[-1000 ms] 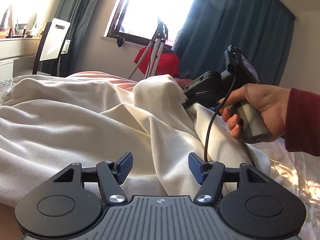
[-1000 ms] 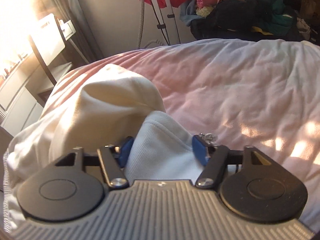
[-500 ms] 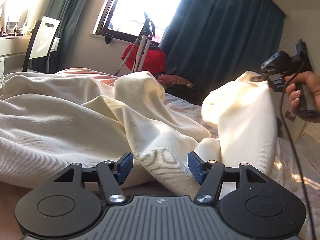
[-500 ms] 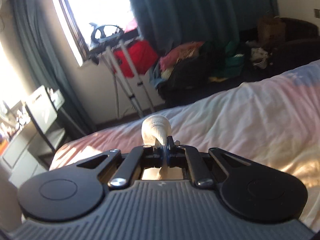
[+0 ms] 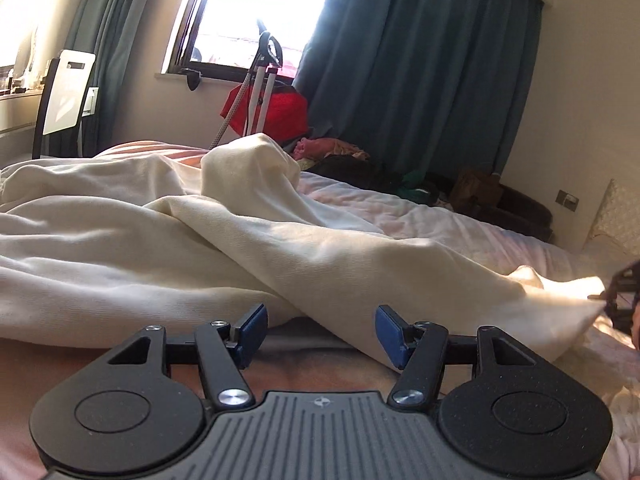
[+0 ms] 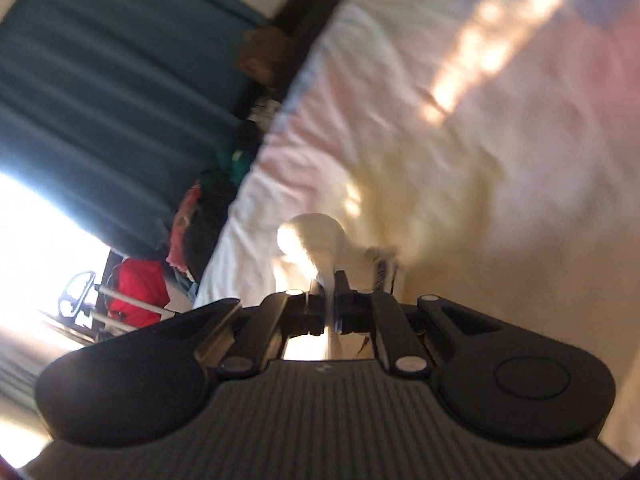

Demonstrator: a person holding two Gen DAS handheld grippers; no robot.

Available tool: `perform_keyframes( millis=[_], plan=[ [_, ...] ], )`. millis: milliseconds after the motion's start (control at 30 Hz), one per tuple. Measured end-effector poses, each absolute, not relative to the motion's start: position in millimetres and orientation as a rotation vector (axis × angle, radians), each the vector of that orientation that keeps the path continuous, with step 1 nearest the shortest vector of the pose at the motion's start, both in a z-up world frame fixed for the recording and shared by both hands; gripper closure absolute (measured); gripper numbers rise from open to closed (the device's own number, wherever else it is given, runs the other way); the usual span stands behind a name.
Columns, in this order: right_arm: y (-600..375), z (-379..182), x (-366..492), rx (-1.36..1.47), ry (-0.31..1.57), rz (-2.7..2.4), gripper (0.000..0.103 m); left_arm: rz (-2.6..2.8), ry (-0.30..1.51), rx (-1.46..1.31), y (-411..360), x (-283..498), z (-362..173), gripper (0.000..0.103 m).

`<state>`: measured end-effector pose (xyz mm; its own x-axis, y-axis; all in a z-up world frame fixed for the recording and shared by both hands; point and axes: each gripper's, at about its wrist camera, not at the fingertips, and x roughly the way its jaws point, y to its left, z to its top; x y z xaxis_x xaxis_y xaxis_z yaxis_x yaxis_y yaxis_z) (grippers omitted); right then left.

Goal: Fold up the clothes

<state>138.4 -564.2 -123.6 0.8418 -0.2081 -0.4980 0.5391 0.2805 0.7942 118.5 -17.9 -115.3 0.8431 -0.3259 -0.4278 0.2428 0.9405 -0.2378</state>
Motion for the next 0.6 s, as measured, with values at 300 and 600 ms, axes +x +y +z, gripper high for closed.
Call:
perform_keyframes(
  millis=[300, 600],
  plan=[
    [-548.0, -168.7, 115.7, 1.418, 0.420, -0.412, 0.092, -0.190, 0.550, -0.274, 0.5, 120.6, -116.6, 0.041],
    [-552.4, -180.6, 135.9, 1.406, 0.330, -0.418, 0.041, -0.121, 0.592, -0.422, 22.7, 130.3, -119.8, 0.034]
  ],
)
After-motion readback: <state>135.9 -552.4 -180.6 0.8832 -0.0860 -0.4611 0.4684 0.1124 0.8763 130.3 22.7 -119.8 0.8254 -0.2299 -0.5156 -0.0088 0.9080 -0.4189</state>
